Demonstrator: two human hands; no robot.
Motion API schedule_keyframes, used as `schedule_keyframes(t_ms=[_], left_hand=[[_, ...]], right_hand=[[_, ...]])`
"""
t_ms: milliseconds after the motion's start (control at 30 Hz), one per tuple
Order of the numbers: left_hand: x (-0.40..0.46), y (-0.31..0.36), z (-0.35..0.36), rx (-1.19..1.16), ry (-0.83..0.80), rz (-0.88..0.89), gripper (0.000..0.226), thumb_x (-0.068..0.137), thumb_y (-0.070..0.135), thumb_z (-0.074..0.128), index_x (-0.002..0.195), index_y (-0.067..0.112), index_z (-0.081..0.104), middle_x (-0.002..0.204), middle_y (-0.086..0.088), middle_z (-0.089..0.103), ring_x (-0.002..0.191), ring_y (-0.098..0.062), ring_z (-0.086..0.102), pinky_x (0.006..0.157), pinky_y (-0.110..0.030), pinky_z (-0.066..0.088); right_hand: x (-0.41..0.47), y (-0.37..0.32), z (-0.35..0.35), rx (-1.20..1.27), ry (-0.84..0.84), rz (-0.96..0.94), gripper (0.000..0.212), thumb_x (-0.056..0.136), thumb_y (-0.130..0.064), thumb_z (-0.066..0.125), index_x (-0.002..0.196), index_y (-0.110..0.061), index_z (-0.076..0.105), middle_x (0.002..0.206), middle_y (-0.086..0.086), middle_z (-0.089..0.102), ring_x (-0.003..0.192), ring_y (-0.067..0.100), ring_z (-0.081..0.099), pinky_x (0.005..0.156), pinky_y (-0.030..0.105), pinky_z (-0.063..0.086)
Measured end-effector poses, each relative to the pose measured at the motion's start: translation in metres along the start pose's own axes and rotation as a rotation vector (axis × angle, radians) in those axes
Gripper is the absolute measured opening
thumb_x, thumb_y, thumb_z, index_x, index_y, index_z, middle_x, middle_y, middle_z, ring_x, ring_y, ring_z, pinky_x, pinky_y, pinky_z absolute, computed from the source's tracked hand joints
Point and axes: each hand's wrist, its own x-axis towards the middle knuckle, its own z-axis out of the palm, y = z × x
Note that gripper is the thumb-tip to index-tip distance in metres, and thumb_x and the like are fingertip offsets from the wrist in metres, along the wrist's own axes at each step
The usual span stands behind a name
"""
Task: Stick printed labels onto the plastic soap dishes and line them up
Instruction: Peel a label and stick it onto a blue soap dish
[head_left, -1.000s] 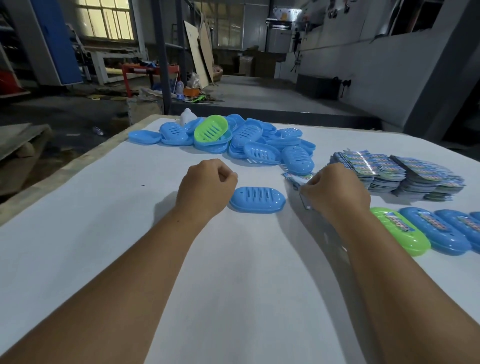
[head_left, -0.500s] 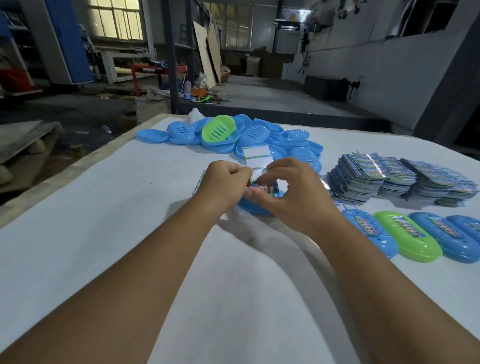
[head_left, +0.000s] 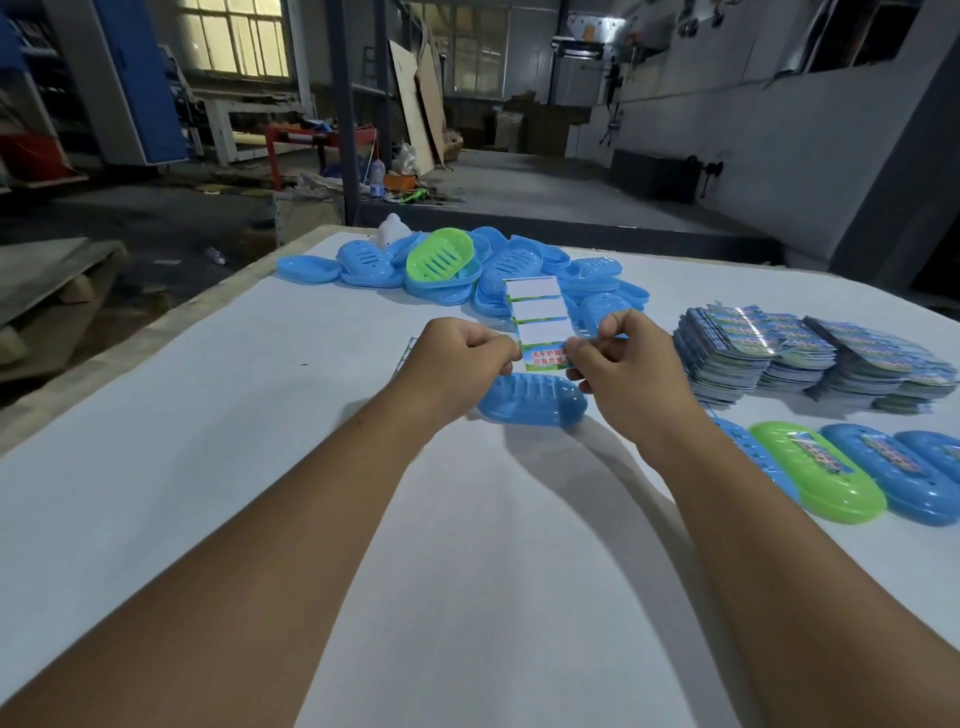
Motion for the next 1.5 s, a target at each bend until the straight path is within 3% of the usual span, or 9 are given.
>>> schedule_keyframes(t_ms=[167,367,600,833,1000,1133,1267,1367,1500], left_hand=[[-0.003,0.0,0.0,-0.015,-0.033,0.033,0.027,0.084,0.033,0.065,0.058,0.027,0.072,0.055,0.016,0.063,0.05,0.002,0.052,0.037,-0.014,0.035],[-0.004,0.001,-0.001,-0.009,-0.031,0.018,0.025,0.083,0.038,0.065,0.061,0.03,0.073,0.054,0.018,0.061,0.061,-0.006,0.052,0.044,-0.019,0.039],[-0.003,-0.001,0.002,-0.028,-0.043,0.014,0.019,0.079,0.032,0.065,0.067,0.021,0.074,0.062,0.0,0.066,0.065,-0.015,0.054,0.054,-0.029,0.046],[-0.002,-0.006,0.006,-0.053,-0.036,0.09,0.02,0.089,0.029,0.066,0.074,0.018,0.074,0.076,-0.002,0.074,0.064,-0.009,0.058,0.058,-0.028,0.047],[-0.002,-0.009,0.01,-0.002,-0.011,0.188,0.014,0.092,0.027,0.067,0.081,0.02,0.074,0.078,0.002,0.074,0.079,-0.016,0.069,0.075,-0.033,0.056],[-0.005,-0.008,0.013,0.113,0.013,0.26,0.013,0.092,0.025,0.067,0.081,0.023,0.073,0.074,0.007,0.072,0.071,-0.006,0.064,0.07,-0.026,0.053],[-0.009,-0.007,0.017,0.192,0.053,0.3,0.011,0.091,0.025,0.066,0.084,0.022,0.074,0.073,0.008,0.07,0.07,-0.005,0.06,0.063,-0.021,0.047],[-0.01,-0.005,0.019,0.218,0.059,0.311,0.012,0.091,0.026,0.065,0.084,0.022,0.073,0.072,0.008,0.07,0.069,-0.006,0.061,0.062,-0.022,0.047],[-0.01,-0.005,0.019,0.204,0.068,0.294,0.014,0.09,0.028,0.065,0.079,0.023,0.072,0.064,0.016,0.066,0.062,0.0,0.058,0.056,-0.016,0.042]], right_hand=[[0.0,0.001,0.001,-0.003,-0.011,-0.014,0.027,0.094,-0.014,0.069,0.084,-0.02,0.045,0.074,0.004,0.068,0.056,0.002,0.065,0.067,0.033,0.054],[0.002,0.001,0.002,-0.014,0.006,-0.033,0.027,0.094,-0.013,0.068,0.083,-0.02,0.045,0.07,0.001,0.066,0.056,0.002,0.065,0.065,0.03,0.053],[0.005,0.004,0.002,-0.011,0.008,-0.041,0.025,0.093,-0.013,0.07,0.082,-0.019,0.048,0.072,0.004,0.064,0.057,0.004,0.065,0.065,0.03,0.053],[-0.001,0.003,0.003,-0.37,0.0,-0.211,0.017,0.084,-0.038,0.077,0.073,-0.026,0.071,0.058,-0.018,0.062,0.054,-0.002,0.053,0.051,0.011,0.037],[-0.007,-0.002,0.005,-0.342,-0.072,-0.196,0.018,0.085,-0.033,0.073,0.069,-0.025,0.076,0.05,-0.017,0.06,0.046,0.001,0.049,0.049,0.015,0.036],[-0.012,-0.006,0.006,-0.428,-0.074,-0.228,0.037,0.083,-0.028,0.067,0.046,-0.029,0.06,0.041,-0.011,0.048,0.042,0.008,0.04,0.045,0.017,0.029],[-0.014,-0.008,0.006,-0.47,-0.067,-0.234,0.036,0.079,-0.027,0.062,0.047,-0.016,0.052,0.043,-0.001,0.034,0.05,0.012,0.025,0.048,0.028,0.026],[-0.013,-0.008,0.006,-0.499,-0.049,-0.237,0.031,0.079,-0.028,0.061,0.057,-0.006,0.059,0.053,0.015,0.044,0.054,0.013,0.027,0.05,0.03,0.03],[-0.01,-0.006,0.005,-0.518,-0.033,-0.214,0.029,0.079,-0.029,0.061,0.064,-0.005,0.067,0.062,0.014,0.062,0.055,0.014,0.038,0.051,0.038,0.043]])
